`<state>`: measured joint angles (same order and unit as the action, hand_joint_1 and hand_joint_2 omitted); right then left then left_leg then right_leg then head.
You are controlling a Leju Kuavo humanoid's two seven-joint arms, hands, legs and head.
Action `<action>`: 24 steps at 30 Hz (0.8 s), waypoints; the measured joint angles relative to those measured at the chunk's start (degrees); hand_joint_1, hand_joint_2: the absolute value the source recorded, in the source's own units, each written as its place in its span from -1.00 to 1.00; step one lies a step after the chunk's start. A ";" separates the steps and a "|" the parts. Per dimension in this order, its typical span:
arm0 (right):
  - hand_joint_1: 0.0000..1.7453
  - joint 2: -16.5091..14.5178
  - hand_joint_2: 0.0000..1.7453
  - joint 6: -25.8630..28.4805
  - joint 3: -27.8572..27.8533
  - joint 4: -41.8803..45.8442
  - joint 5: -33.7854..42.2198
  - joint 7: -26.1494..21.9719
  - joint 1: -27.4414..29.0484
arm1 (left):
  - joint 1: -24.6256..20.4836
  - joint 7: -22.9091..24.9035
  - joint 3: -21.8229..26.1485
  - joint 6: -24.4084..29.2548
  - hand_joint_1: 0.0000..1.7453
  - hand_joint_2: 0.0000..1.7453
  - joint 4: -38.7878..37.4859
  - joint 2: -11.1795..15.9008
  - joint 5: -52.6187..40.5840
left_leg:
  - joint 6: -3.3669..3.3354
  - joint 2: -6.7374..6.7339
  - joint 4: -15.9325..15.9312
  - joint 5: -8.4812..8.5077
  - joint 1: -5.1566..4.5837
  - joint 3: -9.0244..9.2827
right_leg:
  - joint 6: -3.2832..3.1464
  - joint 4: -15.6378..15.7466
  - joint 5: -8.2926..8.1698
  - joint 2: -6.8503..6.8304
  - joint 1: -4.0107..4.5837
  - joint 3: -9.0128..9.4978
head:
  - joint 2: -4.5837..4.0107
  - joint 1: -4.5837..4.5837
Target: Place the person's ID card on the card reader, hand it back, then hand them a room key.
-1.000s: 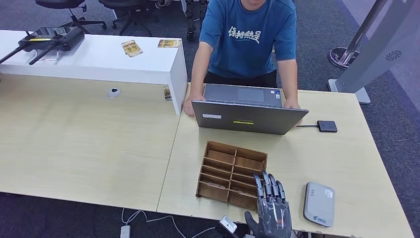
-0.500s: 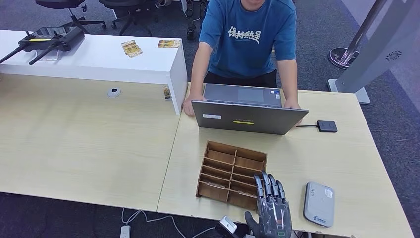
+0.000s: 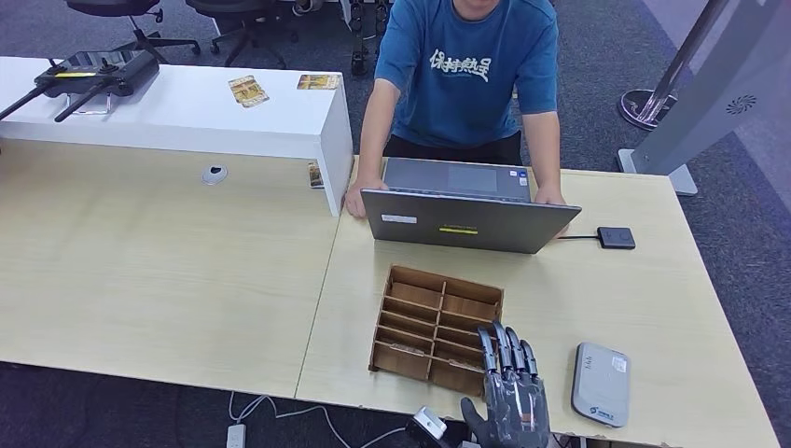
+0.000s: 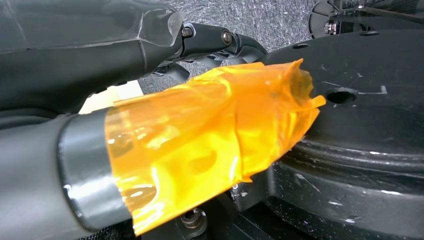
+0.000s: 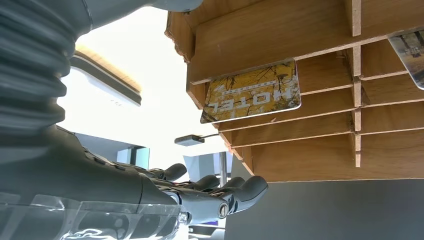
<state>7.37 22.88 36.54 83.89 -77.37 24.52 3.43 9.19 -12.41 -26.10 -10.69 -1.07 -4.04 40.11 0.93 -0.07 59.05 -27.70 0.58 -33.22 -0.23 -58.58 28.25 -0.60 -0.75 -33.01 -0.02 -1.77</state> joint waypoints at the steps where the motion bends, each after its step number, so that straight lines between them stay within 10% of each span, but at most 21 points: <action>1: -1.00 0.00 1.00 0.02 0.00 0.00 0.07 -0.03 0.00 | 0.00 0.00 0.00 0.00 -1.00 -1.00 0.00 0.00 0.00 | 0.00 0.00 0.00 0.00 0.00 0.00 | 0.00 0.00 0.00 0.00 0.00 0.00 | 0.00 0.00; 17: -1.00 -4.72 1.00 16.79 -3.77 2.77 0.90 -6.62 2.97 | 0.10 -0.52 0.00 0.21 -1.00 -1.00 0.00 -0.03 -0.04 | 0.00 0.00 -0.01 0.00 0.00 -0.01 | 0.00 0.00 0.01 0.00 0.00 -0.01 | 0.00 0.01; 24: -1.00 -11.02 1.00 16.82 -12.17 8.76 3.92 -24.51 6.85 | 0.16 -0.89 -0.10 0.57 -1.00 -1.00 0.00 -0.23 0.20 | 0.00 0.00 -0.01 0.00 0.01 0.00 | -0.01 -0.01 0.00 0.00 0.01 0.00 | 0.00 0.00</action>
<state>-3.66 39.70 24.38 92.64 -73.45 0.01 10.28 9.35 -13.30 -26.20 -10.11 -1.07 -4.27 40.30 0.94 -0.07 59.05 -27.70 0.59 -33.21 -0.24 -58.58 28.25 -0.60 -0.74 -33.01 -0.02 -1.77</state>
